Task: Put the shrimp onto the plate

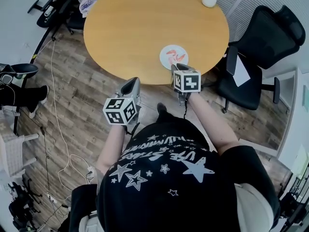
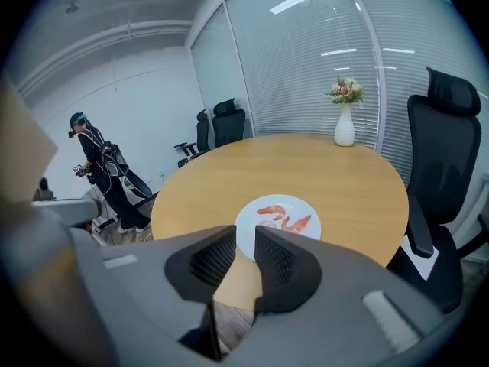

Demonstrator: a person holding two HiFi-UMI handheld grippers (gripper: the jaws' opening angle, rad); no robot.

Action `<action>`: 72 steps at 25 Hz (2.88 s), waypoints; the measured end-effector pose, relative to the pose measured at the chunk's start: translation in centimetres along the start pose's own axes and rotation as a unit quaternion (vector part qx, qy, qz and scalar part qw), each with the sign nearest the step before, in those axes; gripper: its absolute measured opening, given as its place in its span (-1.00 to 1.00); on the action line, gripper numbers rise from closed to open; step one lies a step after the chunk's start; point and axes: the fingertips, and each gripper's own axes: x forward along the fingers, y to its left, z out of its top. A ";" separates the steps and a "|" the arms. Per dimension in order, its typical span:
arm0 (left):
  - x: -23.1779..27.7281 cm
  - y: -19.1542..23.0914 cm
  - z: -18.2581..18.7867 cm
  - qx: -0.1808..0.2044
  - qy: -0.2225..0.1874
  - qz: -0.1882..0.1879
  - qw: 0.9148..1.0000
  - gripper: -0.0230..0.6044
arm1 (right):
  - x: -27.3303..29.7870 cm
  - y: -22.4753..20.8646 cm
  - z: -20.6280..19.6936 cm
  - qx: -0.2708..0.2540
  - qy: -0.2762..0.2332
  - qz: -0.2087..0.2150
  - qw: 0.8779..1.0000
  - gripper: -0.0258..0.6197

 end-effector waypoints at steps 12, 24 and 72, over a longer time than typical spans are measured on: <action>-7.3 -1.2 -4.4 -0.008 0.001 0.007 1.000 -0.92 | -5.1 3.4 -4.9 -0.006 -0.009 -0.006 1.000 -0.86; -12.9 -2.7 -8.4 -0.010 0.013 -0.026 1.000 -0.92 | -11.1 7.0 -10.1 -0.016 -0.033 -0.020 0.999 -0.92; -21.1 -21.8 -15.4 -0.002 -0.035 0.024 0.999 -0.92 | -30.8 3.4 -19.2 -0.063 -0.092 0.073 0.991 -0.92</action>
